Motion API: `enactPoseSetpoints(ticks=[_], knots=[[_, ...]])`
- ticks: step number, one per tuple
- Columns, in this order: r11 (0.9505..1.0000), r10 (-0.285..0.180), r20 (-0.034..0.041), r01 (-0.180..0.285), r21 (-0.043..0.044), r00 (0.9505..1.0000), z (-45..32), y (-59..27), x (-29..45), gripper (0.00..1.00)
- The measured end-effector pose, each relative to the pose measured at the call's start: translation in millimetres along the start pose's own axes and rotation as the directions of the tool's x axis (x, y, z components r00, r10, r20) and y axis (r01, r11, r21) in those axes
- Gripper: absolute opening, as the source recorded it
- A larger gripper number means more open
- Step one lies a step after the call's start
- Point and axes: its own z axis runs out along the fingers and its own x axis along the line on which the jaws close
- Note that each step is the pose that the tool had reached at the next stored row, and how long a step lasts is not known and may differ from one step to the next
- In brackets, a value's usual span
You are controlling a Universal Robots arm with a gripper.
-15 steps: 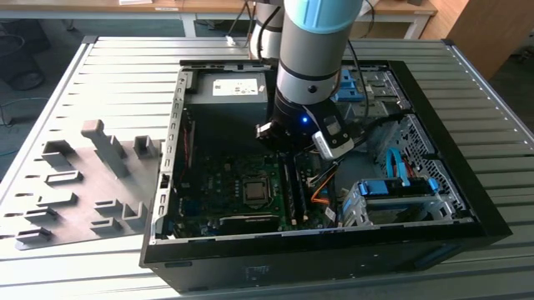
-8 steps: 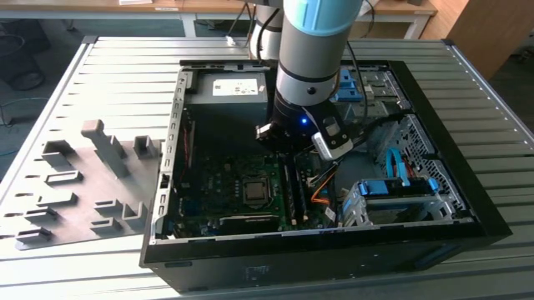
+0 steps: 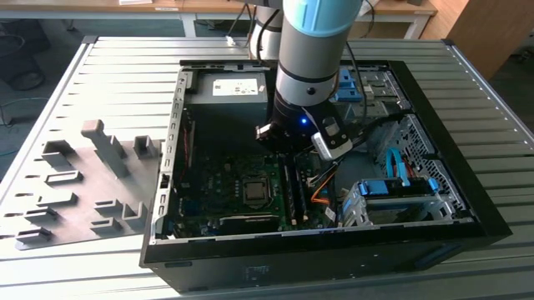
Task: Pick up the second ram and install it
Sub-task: 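Press down the second ram until it locks into place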
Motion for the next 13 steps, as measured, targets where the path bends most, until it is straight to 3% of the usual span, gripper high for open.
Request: enactPoseSetpoints(ticks=[7, 9, 11, 13], knots=[[1.0, 0.0, 0.0007, 0.0, -0.0007, 1.0, 1.7, 1.6, -0.1, 0.1], [1.0, 0.0, 0.0017, 0.0, -0.0028, 1.0, -1.5, 2.1, -0.1, 0.1], [1.0, 0.0, 0.0007, 0.0, 0.0005, 1.0, -8.3, 1.9, 0.0, 0.1], [1.0, 0.0, 0.001, 0.0, 0.0025, 1.0, -10.4, 2.0, 0.0, 0.1]])
